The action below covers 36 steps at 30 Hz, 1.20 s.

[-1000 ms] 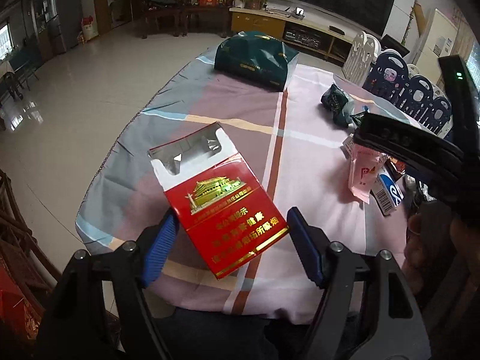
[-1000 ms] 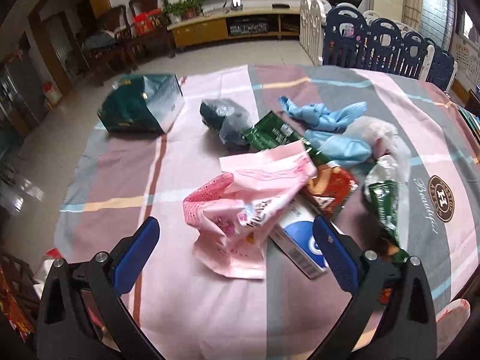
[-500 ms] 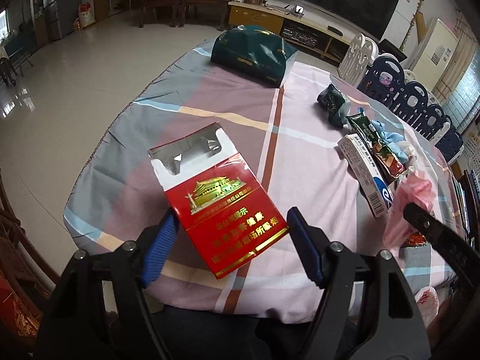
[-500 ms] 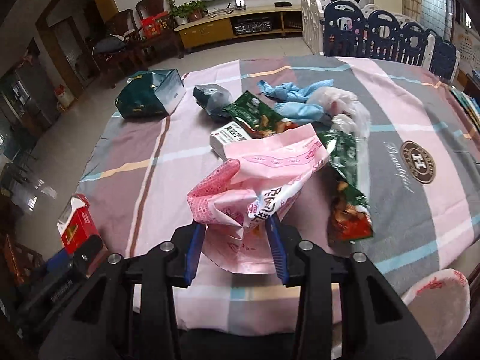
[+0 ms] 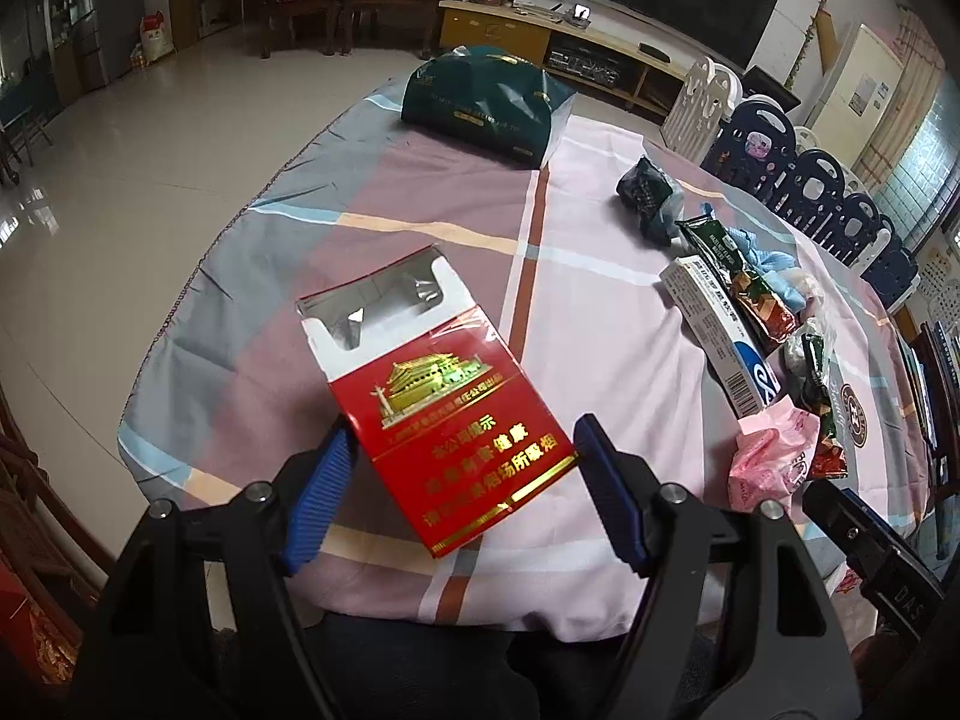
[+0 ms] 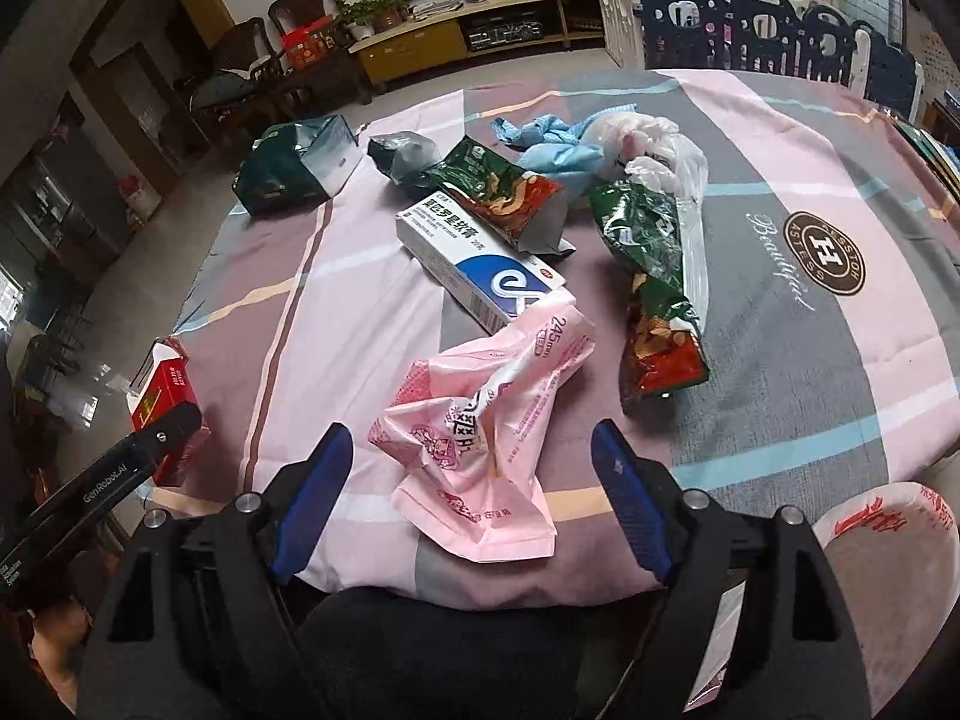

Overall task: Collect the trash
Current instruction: 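Grasp the pink wrapper with the right tool while the left tool holds the cigarette box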

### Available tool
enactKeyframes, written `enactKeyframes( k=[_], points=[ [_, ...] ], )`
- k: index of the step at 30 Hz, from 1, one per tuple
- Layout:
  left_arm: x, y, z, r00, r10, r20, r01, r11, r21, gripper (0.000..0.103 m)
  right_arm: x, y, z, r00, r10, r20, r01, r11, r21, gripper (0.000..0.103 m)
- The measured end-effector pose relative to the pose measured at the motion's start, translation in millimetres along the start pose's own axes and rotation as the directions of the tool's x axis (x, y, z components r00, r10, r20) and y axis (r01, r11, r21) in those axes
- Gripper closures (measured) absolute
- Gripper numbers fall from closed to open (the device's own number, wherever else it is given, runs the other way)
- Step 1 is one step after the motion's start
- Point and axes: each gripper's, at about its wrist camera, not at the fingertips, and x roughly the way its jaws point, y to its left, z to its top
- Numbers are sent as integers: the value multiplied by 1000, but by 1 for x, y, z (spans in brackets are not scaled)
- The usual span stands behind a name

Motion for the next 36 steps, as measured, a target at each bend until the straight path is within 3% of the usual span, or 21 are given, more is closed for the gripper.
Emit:
enactKeyframes(
  k=[11,18,21,25,29,36],
  points=[
    [0,-3,0,1000,-1,6,1,1000,9,29,8,-19,-3,999,34,-6,-33,992,126,23],
    [0,-3,0,1000,-3,8,2,1000,13,29,21,-21,1,1000,7,-25,-4,989,148,23],
    [0,-3,0,1000,-3,8,3,1000,12,29,33,-10,1,999,-5,-45,10,995,99,33],
    [0,-3,0,1000,-3,8,3,1000,14,29,47,8,-5,996,32,-87,-28,999,45,54],
    [0,-4,0,1000,-1,11,0,1000,18,29,43,24,-8,997,10,-82,-13,999,-36,73],
    [-1,-6,0,1000,3,22,-4,999,42,29,32,31,-11,998,-29,-49,25,996,-87,75]
  ],
)
